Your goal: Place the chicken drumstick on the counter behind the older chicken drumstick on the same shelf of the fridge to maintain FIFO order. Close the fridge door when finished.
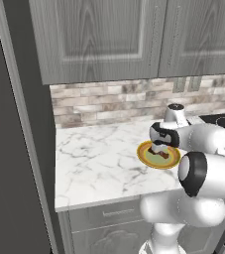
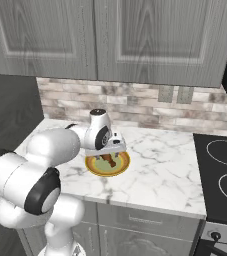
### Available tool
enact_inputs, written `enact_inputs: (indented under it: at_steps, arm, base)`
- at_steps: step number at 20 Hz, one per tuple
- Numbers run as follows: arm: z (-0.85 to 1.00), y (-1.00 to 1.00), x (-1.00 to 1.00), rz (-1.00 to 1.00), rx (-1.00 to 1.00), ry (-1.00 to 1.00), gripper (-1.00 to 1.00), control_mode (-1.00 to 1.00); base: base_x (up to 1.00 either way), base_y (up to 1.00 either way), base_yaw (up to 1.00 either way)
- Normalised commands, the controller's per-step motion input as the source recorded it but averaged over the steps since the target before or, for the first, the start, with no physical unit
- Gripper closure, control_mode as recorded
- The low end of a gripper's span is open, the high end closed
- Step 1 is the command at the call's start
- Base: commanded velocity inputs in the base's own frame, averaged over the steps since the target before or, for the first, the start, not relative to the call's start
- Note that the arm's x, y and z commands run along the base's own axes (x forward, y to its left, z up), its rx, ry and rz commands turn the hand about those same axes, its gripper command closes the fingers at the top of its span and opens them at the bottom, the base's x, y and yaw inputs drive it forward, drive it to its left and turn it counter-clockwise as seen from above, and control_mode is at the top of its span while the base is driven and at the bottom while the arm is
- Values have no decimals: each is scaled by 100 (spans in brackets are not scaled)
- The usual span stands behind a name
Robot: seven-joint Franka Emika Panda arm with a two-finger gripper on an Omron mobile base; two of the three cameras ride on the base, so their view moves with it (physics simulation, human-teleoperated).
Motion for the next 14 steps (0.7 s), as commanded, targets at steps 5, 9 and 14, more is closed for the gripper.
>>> enact_inputs:
  at_steps: [5, 9, 14]
  arm:
    - [-27, 0, 52, 3, 6, 0, -100, -100]
    - [-14, 0, 46, 4, 6, 0, -100, -100]
    - [-25, 0, 22, 6, 2, 0, -100, -100]
  base:
    - [0, 0, 0]
    - [0, 0, 0]
    - [0, 0, 0]
